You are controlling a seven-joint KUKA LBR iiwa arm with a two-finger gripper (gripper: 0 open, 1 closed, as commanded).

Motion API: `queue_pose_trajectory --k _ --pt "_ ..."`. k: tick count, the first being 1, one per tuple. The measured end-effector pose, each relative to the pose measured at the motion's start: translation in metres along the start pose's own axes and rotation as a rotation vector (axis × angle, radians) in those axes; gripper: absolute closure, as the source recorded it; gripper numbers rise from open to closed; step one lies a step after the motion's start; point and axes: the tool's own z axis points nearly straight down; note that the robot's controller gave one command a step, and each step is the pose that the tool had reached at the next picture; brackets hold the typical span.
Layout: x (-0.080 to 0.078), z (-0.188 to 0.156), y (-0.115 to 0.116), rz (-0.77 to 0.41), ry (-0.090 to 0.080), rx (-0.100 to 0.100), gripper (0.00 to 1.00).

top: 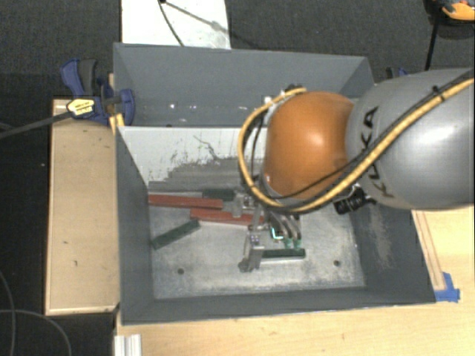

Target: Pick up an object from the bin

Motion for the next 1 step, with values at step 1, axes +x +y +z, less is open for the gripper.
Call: queue_pose_trajectory --k 1 --pt "-0.0019 -0.0039 -0.0007 0.005 -0.008 -0.001 0.0"
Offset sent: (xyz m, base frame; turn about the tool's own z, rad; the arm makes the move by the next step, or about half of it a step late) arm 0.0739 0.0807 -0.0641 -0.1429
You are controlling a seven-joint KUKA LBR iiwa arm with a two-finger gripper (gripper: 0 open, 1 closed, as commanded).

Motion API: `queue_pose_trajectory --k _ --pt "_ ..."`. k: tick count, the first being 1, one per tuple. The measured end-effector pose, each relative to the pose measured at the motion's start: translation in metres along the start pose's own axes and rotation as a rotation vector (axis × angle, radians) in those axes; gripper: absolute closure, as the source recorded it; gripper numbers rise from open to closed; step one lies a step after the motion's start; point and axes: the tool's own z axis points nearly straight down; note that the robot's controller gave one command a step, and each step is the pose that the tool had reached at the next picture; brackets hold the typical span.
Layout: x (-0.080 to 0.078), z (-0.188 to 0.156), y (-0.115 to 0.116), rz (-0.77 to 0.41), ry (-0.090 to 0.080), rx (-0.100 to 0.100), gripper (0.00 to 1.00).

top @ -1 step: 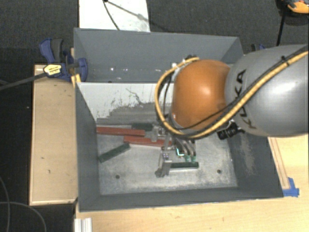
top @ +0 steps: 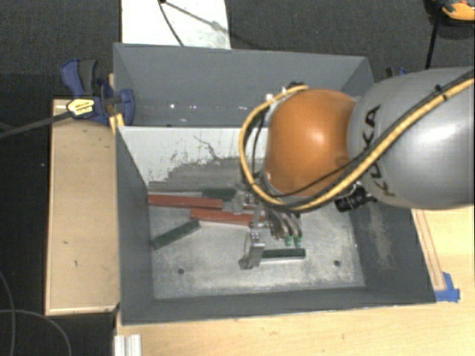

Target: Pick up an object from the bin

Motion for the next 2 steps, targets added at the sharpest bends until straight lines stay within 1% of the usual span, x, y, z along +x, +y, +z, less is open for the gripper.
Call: queue_pose_trajectory --k 1,2 --pt "-0.049 0.041 0.053 -0.095 -0.007 -0.001 0.0" --pt "-0.072 0.052 0.072 0.103 0.0 -0.001 0.0"
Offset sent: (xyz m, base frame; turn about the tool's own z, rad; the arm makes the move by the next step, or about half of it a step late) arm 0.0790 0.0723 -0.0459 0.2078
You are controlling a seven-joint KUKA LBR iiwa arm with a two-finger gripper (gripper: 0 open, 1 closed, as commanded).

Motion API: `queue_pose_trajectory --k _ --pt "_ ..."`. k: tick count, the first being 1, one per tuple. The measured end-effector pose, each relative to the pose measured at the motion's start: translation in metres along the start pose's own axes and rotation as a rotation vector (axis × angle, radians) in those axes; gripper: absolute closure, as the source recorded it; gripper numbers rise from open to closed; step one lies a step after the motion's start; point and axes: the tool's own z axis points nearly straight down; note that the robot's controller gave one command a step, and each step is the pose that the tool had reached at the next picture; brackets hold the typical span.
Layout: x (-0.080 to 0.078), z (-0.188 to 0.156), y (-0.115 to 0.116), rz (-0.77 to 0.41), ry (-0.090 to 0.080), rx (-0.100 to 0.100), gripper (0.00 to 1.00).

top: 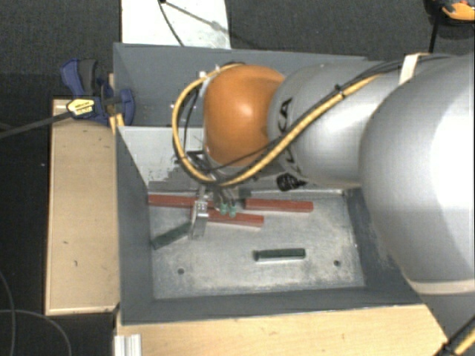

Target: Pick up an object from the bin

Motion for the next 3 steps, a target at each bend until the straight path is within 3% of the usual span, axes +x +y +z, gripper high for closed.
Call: queue_pose_trajectory --k 1,2,3 --pt "-0.004 0.01 0.014 -0.071 -0.004 -0.001 0.0" --pt "-0.006 0.085 0.013 -0.333 0.0 0.001 0.0" --pt "-0.012 0.084 0.023 -0.362 0.001 0.0 1.0"
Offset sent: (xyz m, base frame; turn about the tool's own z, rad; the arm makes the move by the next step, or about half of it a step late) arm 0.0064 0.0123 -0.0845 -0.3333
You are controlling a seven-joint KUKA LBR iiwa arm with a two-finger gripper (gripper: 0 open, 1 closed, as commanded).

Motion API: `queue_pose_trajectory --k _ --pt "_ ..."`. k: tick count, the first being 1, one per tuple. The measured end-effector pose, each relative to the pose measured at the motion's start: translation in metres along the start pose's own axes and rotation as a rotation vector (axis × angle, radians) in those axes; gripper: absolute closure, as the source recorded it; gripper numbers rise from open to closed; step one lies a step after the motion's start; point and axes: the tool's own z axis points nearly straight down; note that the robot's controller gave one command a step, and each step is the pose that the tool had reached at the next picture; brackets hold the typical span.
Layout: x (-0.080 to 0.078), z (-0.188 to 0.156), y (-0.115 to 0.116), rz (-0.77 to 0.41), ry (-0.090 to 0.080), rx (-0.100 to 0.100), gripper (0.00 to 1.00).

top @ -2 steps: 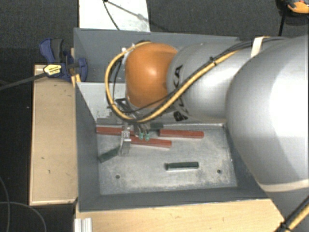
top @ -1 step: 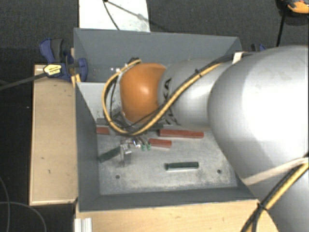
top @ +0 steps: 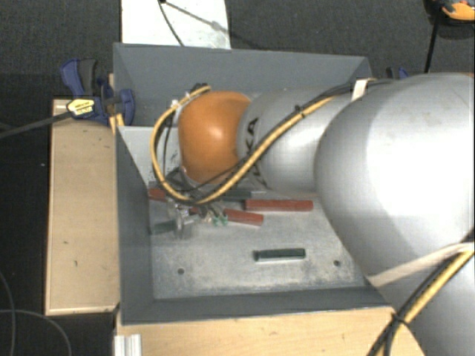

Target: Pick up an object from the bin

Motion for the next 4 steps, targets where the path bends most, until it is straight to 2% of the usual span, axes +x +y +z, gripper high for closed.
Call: queue_pose_trajectory --k 2,3,4 --pt "0.001 -0.003 0.0 0.001 0.002 0.0 1.0" --pt "0.003 -0.021 0.0 0.003 0.01 0.001 1.0" --pt "0.001 -0.044 0.0 0.003 0.003 0.001 1.0"
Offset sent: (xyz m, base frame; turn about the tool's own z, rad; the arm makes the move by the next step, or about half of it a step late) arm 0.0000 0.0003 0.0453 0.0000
